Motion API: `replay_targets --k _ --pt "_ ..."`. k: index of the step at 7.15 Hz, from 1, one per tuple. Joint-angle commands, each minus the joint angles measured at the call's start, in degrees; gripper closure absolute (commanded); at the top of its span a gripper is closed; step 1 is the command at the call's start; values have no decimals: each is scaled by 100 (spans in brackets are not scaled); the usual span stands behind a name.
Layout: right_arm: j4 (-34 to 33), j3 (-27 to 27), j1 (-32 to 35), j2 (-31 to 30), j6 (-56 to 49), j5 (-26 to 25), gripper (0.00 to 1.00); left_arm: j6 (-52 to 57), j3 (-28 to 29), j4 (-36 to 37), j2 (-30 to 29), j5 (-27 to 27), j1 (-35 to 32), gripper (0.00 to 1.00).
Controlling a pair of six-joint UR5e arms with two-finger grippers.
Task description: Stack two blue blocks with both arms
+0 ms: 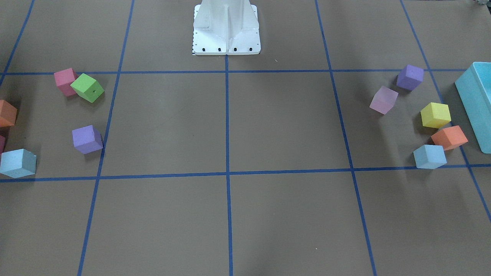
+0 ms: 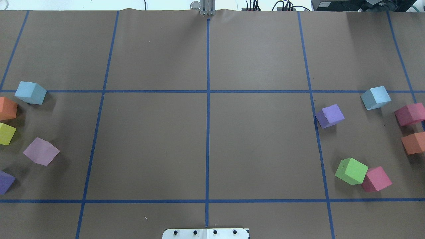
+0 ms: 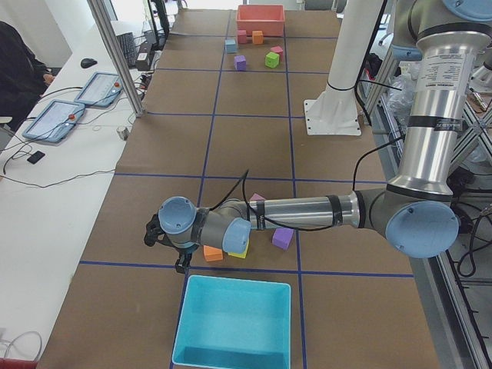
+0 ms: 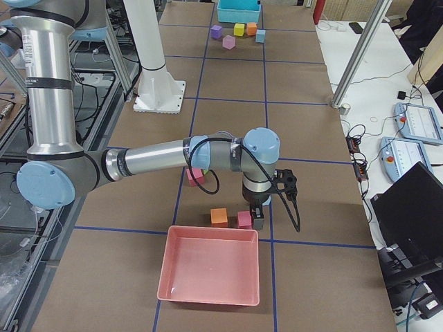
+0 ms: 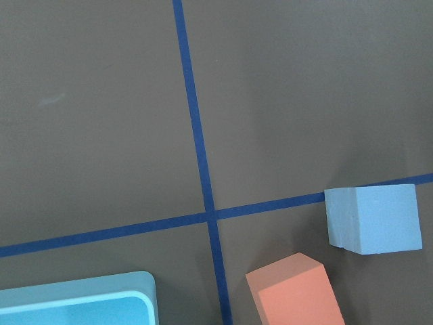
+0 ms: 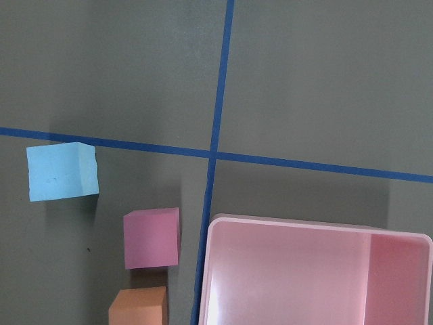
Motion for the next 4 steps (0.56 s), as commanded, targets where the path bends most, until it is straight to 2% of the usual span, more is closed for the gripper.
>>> replay_targets --k 1,2,3,4 --pt "18 -47 0 55 9 -3 0 0 8 -4 -4 -6 1 2" --pt "53 -13 0 72 -69 -20 0 0 8 -4 -4 -6 1 2" --pt "428 -38 -17 64 0 5 0 -43 0 -4 -4 -6 1 2" --pt "657 -82 -357 81 314 -90 0 -44 0 -4 -4 -6 1 2"
